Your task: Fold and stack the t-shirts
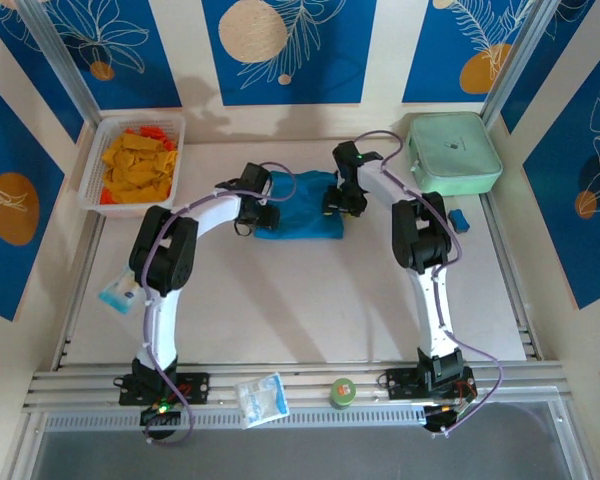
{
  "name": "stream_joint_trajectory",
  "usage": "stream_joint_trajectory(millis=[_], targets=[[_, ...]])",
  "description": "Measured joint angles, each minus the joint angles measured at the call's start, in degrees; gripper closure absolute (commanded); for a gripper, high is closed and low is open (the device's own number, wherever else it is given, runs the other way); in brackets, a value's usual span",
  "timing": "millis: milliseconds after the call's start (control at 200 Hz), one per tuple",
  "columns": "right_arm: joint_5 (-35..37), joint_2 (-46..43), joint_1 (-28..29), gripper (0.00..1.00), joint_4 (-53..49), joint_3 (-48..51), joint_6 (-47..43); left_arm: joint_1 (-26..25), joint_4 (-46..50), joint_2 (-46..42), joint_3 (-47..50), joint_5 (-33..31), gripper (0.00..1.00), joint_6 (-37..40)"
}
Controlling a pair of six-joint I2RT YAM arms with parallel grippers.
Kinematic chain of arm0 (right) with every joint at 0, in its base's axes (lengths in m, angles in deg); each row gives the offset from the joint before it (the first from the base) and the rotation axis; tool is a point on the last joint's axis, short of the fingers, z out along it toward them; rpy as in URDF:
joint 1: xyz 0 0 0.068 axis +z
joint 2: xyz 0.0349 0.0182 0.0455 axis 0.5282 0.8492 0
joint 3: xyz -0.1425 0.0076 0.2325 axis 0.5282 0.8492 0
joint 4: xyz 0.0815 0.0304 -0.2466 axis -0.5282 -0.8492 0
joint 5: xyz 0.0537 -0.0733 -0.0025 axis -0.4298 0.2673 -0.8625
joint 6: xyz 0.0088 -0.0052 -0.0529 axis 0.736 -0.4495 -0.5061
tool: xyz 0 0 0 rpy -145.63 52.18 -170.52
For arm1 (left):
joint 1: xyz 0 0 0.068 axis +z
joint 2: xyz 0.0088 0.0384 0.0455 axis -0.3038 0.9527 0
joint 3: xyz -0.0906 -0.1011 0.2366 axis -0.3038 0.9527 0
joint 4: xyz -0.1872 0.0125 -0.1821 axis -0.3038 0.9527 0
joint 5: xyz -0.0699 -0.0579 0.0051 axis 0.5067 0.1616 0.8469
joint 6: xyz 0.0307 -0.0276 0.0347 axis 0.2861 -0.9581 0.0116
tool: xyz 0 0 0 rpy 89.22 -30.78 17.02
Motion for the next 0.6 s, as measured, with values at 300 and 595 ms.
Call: stream_joint_trajectory(millis=[300, 595], targets=[[-0.35, -12.98, 0.35, 0.43, 2.12, 11.43, 2.82, -0.46, 1.03, -9.84, 3.74, 0.66, 0.33, -1.99], [-1.79, -6.16, 2.84, 0.69, 3.85, 13.11, 5.77, -0.5, -2.69, -6.62, 8.39, 1.97, 0.48, -4.83]])
